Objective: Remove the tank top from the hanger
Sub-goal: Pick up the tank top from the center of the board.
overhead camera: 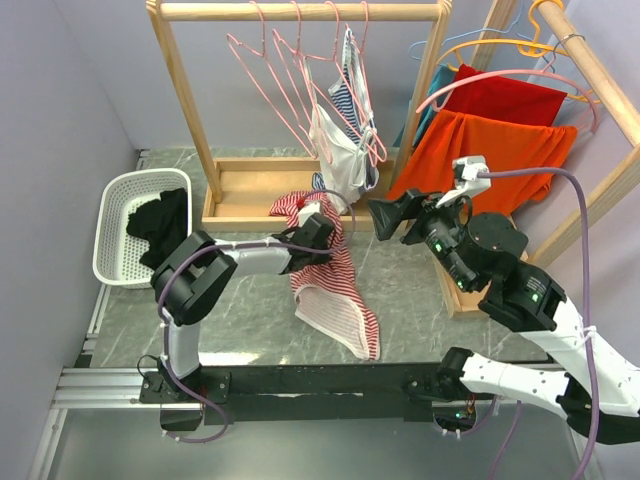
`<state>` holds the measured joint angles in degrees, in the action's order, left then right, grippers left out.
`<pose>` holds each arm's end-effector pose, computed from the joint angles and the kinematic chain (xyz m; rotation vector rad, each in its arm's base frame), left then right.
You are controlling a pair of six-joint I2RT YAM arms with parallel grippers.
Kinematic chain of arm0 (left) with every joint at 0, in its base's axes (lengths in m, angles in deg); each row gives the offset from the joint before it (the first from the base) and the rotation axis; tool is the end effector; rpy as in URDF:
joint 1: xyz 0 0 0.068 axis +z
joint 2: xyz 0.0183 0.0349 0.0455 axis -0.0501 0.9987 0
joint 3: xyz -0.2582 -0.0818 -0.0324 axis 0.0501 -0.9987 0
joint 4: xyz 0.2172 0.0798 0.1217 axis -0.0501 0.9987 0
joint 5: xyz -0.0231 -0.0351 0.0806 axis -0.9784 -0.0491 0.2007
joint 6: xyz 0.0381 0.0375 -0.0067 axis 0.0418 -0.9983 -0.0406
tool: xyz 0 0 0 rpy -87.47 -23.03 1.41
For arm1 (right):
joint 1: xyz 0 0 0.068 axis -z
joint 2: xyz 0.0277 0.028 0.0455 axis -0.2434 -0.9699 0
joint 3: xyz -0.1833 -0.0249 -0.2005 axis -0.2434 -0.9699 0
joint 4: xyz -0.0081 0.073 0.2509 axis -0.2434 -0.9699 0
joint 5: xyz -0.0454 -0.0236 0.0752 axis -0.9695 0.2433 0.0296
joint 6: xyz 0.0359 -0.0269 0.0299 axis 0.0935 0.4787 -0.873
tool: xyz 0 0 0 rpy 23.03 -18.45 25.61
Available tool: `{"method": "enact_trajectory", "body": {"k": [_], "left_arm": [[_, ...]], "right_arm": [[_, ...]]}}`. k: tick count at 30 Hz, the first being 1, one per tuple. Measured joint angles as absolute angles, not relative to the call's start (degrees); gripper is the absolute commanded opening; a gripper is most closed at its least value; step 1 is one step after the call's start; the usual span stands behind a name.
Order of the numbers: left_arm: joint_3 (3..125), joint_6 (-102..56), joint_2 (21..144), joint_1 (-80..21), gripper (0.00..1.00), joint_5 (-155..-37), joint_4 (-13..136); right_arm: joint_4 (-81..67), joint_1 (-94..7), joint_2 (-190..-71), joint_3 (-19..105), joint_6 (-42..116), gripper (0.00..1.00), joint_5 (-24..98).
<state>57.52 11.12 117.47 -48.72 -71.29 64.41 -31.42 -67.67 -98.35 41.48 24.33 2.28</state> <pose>0.2882 -0.2823 0.1529 -0.1359 2.3731 -0.4511 0.1011 0.1100 0.4712 -0.0996 1.6030 0.6319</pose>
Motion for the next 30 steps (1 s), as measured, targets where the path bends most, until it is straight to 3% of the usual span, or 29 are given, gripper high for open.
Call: {"method": "enact_trajectory", "body": {"k": [7,16,24,30], "left_arm": [[50.92,10.0,105.53,-49.59,0.01,-70.76,70.84],[52.91,5.02,81.75,-49.96,0.01,-62.04,80.02],[53.28,3.55,71.02,-43.87,0.01,-54.63,91.23],[66.33,-0.88,62.67,-39.3,0.01,-46.55,100.21]], "right_arm": [[-33.39,-67.67,-94.51,39.19,19.11,0.91,2.43],[-35.12,-67.67,-93.07,37.2,15.39,0.91,2.65],[-35.6,-67.67,-94.29,35.1,13.69,0.91,3.32],[-35.58,-67.56,-94.66,33.02,13.36,0.92,4.07]]}}
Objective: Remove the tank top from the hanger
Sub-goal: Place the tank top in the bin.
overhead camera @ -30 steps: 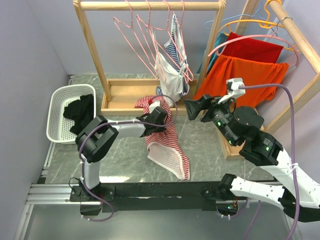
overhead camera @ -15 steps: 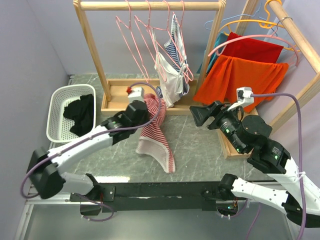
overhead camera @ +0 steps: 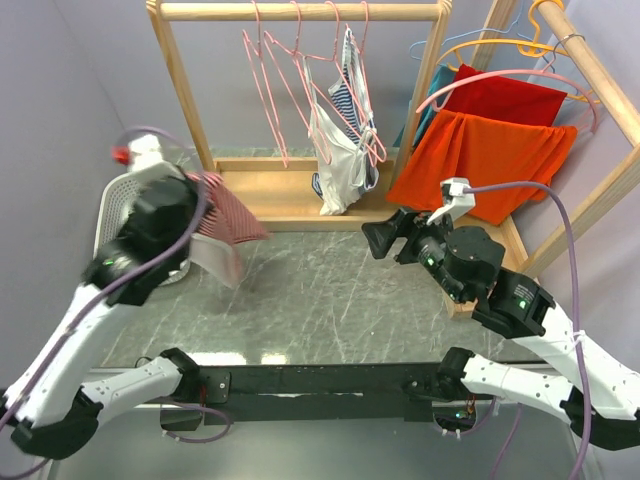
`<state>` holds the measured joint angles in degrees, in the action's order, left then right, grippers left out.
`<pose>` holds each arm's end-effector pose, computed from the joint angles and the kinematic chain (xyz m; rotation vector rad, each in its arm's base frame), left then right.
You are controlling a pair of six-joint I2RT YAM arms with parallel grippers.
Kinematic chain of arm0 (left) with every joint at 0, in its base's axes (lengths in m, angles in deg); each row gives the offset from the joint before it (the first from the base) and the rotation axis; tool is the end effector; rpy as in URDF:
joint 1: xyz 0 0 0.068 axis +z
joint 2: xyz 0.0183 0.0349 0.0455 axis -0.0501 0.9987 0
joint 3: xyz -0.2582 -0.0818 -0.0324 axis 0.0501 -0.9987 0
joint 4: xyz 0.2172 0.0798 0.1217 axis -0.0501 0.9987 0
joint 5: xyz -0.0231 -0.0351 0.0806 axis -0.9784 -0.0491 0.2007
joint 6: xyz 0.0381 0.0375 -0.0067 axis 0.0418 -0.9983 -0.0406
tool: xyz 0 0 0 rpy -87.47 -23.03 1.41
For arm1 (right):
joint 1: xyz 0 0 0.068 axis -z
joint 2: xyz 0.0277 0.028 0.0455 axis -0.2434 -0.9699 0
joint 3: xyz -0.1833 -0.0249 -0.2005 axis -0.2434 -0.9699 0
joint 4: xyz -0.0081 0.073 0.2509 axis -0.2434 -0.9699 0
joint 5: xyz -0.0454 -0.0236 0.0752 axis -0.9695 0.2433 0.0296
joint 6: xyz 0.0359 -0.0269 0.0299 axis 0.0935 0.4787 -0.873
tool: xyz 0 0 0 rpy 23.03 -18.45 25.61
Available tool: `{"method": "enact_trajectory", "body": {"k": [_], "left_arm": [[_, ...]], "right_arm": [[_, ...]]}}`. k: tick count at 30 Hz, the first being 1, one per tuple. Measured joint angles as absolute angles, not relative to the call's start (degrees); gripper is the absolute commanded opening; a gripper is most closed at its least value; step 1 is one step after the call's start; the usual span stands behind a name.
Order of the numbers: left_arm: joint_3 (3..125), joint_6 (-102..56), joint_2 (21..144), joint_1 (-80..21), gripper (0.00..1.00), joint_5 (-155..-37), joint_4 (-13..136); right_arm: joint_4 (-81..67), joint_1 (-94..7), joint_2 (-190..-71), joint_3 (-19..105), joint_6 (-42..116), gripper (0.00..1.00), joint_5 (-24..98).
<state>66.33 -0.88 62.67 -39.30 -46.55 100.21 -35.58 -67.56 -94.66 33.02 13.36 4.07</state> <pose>0.1583 -0.0877 0.4356 -0.4339 1.7589 -0.1927 0.1001 0.1098 0.4262 -0.0210 1.7635 0.7058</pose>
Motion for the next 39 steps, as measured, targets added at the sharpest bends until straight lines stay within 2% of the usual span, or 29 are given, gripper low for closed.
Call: {"method": "enact_trajectory", "body": {"k": [4,7,19,26,31,39], "left_arm": [[75.12,-4.4,61.95,-35.49,0.01,-42.94,99.67],[77.0,-8.38,62.47,-29.48,0.01,-41.83,98.07],[77.87,-14.87,78.36,-4.0,0.01,-57.17,92.39],[78.07,-15.07,81.66,8.66,0.01,-66.35,89.2],[77.59,-15.51,83.83,12.18,0.01,-69.23,86.33],[67.86,-13.78,87.48,14.14,0.01,-76.49,81.96]], "right_arm": [[-35.55,-67.56,-97.13,33.88,14.3,0.92,4.94],[-35.33,-67.56,-99.19,34.79,15.15,0.92,6.1],[-35.42,-67.56,-97.81,34.77,16.36,0.93,7.57],[-35.51,-67.56,-96.26,34.73,16.33,0.93,7.35],[-35.53,-67.56,-96.26,34.6,16.31,0.93,7.43],[-35.6,-67.56,-97.68,34.4,16.27,0.93,8.44]]}}
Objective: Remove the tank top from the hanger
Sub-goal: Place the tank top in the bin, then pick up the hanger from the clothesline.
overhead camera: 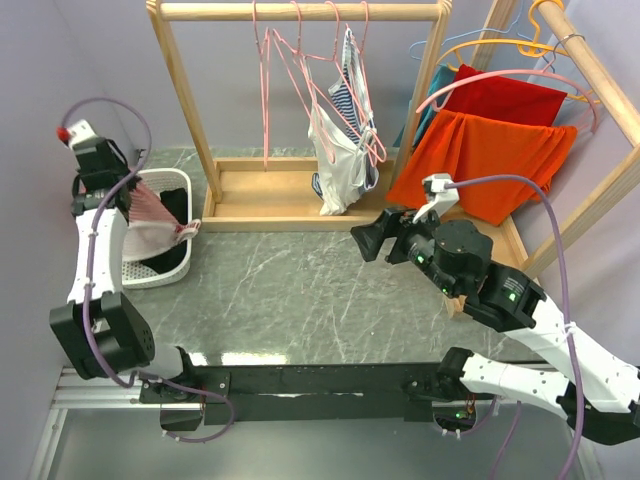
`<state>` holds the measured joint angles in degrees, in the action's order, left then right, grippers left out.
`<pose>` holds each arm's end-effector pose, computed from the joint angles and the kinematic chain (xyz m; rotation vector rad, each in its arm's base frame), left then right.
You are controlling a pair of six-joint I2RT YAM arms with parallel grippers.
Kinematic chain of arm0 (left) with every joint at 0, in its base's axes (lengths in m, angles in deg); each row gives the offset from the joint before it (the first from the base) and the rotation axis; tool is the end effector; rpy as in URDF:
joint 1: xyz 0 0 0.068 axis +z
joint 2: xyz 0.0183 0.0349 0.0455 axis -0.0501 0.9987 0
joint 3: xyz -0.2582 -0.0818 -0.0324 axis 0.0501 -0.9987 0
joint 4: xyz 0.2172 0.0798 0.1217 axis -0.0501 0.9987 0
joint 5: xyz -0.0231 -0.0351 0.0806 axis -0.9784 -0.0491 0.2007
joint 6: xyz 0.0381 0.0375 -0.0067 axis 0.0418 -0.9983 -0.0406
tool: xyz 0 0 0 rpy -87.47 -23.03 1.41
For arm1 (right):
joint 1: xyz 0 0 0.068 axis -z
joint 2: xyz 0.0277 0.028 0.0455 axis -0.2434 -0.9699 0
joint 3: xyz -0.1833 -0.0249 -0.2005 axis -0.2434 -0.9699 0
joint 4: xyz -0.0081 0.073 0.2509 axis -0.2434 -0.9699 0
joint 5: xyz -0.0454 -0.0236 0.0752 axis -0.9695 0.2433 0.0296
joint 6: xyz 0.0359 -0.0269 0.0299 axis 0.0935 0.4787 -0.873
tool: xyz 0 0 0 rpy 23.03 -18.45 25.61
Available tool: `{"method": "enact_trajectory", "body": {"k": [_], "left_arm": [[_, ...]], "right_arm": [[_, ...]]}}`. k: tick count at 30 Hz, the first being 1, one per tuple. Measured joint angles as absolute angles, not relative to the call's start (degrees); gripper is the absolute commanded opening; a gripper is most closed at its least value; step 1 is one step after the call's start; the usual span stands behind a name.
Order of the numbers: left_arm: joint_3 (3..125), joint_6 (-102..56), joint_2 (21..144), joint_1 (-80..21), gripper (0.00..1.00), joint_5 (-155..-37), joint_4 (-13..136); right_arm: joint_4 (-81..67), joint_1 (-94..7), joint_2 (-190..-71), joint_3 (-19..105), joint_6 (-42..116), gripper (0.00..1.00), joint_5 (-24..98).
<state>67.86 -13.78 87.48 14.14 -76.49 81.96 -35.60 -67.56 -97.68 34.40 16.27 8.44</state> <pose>0.3089 0.1018 0.3715 -0.7574 1.8184 0.1480 0.1068 0.1230 0.4265 -0.1342 1.7935 0.7137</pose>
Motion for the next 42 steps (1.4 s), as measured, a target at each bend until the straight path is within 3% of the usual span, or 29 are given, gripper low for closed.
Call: {"method": "enact_trajectory", "body": {"k": [10,11,12,13,14,19,24,28,29,32,37,42], "left_arm": [[60.69,-12.58,89.1,6.25,0.01,-83.03,84.34],[60.69,-12.45,89.29,5.99,0.05,-82.94,84.67],[60.82,-12.34,89.84,5.92,0.19,-82.72,85.24],[61.11,-12.25,90.58,6.1,0.65,-82.52,85.74],[61.79,-12.21,91.83,6.34,0.97,-82.24,86.57],[64.54,-10.5,96.68,6.89,0.99,-81.19,90.14],[61.89,-9.91,87.08,6.89,1.0,-81.85,90.6],[61.87,-9.84,76.09,6.91,0.99,-83.4,89.28],[61.89,-9.87,73.75,6.91,0.99,-84.08,88.93],[61.48,-10.15,69.27,6.89,1.0,-87.59,87.82],[58.11,-11.42,67.28,6.78,0.99,-93.02,88.04],[54.73,-10.98,66.89,6.43,1.0,-99.51,87.86]], "right_arm": [[-35.05,-67.56,-99.32,33.94,15.66,0.93,9.23],[-34.88,-67.56,-99.25,33.63,15.55,0.93,9.34],[-34.9,-67.56,-99.23,33.44,15.44,0.93,9.34],[-34.92,-67.56,-99.23,33.33,15.26,0.93,9.31],[-34.92,-67.56,-99.23,33.31,15.24,0.93,9.25],[-35.01,-67.56,-99.36,34.03,15.94,0.93,7.19],[-35.66,-67.56,-101.63,39.19,18.8,0.89,3.76],[-35.12,-67.45,-104.02,44.04,22.8,0.7,0.94],[-34.94,-67.34,-104.74,45.11,23.63,0.58,0.42],[-34.11,-66.32,-107.82,49.63,27.13,0.42,-1.05],[-31.99,-59.8,-115.03,58.77,31.85,0.41,0.57],[-31.55,-53.75,-122.94,67.53,35.85,0.47,6.23]]}}
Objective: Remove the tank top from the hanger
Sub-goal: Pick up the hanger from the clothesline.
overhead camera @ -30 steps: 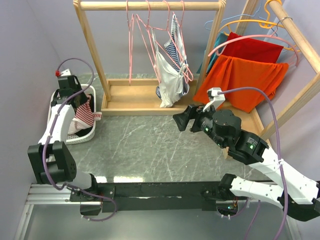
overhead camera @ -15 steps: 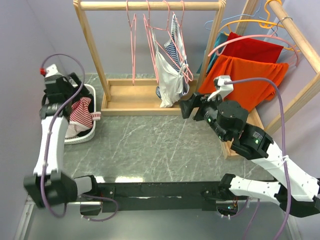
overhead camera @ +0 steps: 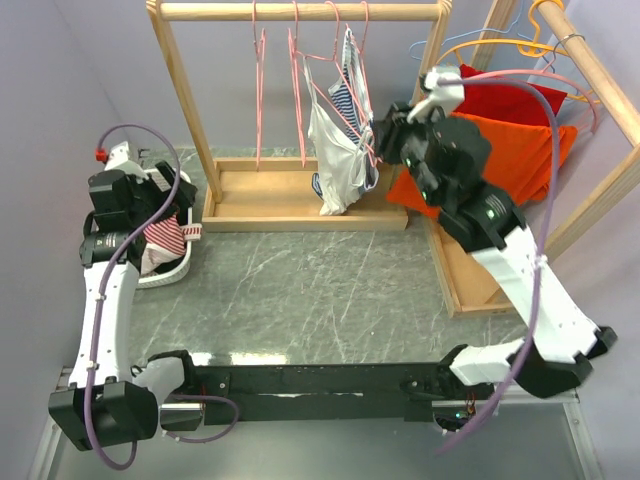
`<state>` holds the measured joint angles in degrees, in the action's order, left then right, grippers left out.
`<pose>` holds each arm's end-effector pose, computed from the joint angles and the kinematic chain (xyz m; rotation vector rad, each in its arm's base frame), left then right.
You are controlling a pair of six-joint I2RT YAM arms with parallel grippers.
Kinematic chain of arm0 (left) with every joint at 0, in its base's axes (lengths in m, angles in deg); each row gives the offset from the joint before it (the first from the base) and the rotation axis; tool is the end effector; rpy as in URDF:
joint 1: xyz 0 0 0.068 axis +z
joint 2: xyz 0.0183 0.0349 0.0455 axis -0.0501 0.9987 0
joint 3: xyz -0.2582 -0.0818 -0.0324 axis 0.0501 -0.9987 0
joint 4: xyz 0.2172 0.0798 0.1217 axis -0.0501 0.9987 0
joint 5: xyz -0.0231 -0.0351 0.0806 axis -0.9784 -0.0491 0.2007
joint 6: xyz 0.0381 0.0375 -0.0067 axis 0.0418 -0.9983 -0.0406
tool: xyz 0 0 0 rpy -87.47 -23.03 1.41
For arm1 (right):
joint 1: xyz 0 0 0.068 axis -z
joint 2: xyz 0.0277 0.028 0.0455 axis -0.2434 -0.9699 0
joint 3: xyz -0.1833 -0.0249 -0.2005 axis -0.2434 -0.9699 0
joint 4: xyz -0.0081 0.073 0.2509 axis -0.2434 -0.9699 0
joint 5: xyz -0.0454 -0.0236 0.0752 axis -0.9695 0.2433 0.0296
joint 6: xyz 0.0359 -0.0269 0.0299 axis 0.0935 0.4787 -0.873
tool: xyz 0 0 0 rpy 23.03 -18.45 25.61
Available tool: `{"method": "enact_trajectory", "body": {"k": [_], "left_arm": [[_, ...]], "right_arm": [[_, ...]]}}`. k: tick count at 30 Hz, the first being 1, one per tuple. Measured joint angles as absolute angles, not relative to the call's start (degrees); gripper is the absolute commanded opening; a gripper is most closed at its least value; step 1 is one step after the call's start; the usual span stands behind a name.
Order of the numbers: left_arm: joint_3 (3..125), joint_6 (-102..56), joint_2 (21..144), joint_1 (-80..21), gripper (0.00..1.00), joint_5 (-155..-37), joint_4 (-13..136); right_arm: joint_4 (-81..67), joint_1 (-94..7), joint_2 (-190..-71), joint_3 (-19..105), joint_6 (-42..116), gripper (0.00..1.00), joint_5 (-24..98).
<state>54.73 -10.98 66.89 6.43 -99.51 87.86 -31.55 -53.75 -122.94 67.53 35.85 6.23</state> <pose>0.2283 0.0301 0.3742 -0.4213 1.9111 -0.3674 0.1967 0.1451 0.5327 -0.1107 1.5557 0.3496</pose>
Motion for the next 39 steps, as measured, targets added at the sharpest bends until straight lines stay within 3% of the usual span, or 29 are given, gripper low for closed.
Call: {"method": "enact_trajectory", "body": {"k": [4,7,14,25,33,39], "left_arm": [[52.78,-11.0,66.28,5.33,0.99,-103.77,87.86],[51.01,-11.0,65.73,4.0,0.99,-105.91,87.47],[45.41,-10.39,64.29,0.35,0.99,-107.7,87.62],[43.4,-9.69,64.53,-2.08,0.99,-107.88,86.75],[43.4,-9.69,66.19,-2.34,0.99,-107.92,86.25],[43.32,-9.71,66.8,-2.34,0.99,-107.9,86.2]], "right_arm": [[-33.17,-51.5,-130.77,76.15,38.76,0.53,11.91],[-34.18,-50.71,-135.99,80.47,40.62,0.67,14.87],[-35.77,-49.42,-139.93,80.28,43.89,0.7,15.96],[-36.21,-48.28,-140.67,80.78,46.85,0.57,17.03],[-37.91,-48.26,-145.06,82.83,47.92,0.56,17.86],[-38.55,-48.22,-146.05,82.83,48.29,0.44,18.43]]}}
